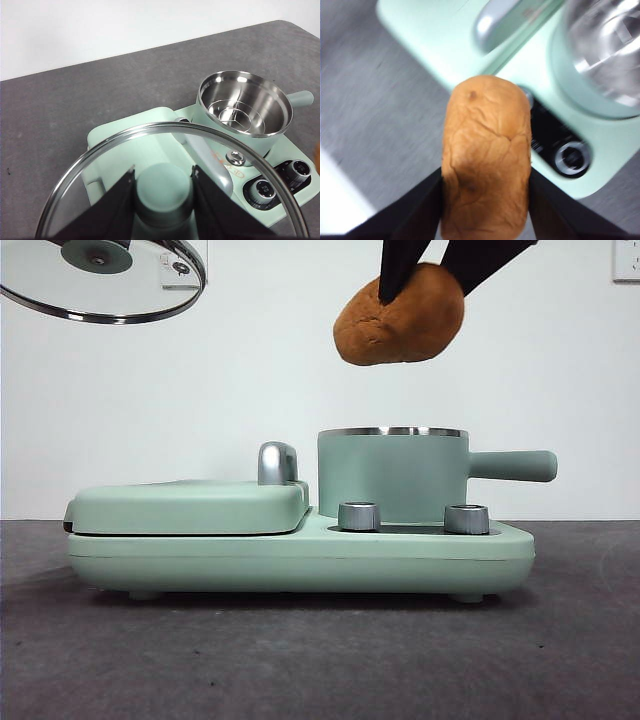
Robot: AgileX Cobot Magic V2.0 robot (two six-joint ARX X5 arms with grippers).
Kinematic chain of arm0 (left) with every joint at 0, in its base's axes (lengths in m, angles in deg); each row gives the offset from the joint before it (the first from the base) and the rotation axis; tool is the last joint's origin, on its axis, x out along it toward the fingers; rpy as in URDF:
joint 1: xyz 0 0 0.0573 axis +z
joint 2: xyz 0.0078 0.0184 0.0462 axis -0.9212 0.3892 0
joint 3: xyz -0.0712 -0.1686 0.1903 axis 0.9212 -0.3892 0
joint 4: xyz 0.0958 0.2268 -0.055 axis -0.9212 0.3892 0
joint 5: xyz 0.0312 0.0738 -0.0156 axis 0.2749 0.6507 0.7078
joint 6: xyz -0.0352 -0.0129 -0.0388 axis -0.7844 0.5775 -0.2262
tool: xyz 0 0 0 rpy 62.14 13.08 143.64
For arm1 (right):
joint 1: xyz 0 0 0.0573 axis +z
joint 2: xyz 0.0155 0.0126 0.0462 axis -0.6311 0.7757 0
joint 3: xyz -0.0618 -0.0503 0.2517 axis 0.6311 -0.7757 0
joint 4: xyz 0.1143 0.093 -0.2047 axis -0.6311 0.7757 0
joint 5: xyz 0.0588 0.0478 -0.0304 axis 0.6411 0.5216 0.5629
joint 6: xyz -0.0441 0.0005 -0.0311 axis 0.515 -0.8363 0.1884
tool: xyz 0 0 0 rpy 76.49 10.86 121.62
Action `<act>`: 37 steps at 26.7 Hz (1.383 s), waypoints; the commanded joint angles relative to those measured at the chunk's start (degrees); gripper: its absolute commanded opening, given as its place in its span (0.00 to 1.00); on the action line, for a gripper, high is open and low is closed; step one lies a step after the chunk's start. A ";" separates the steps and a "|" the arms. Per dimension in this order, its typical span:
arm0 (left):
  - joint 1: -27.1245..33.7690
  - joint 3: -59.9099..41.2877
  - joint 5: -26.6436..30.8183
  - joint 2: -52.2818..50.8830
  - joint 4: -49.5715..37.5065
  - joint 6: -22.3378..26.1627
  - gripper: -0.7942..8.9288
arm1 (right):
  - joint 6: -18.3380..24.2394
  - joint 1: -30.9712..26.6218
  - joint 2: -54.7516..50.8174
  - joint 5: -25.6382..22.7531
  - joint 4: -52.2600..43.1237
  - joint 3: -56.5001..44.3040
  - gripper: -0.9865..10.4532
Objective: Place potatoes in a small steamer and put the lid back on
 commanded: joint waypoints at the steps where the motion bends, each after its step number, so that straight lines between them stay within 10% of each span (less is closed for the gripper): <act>1: -0.11 0.81 -0.15 -0.20 -1.62 0.17 0.10 | 2.45 -2.58 4.33 -0.09 -1.25 4.59 0.27; 37: -0.11 0.81 -0.15 -0.20 -2.43 -1.14 0.10 | 8.00 -12.22 30.23 -3.08 -13.46 16.96 0.27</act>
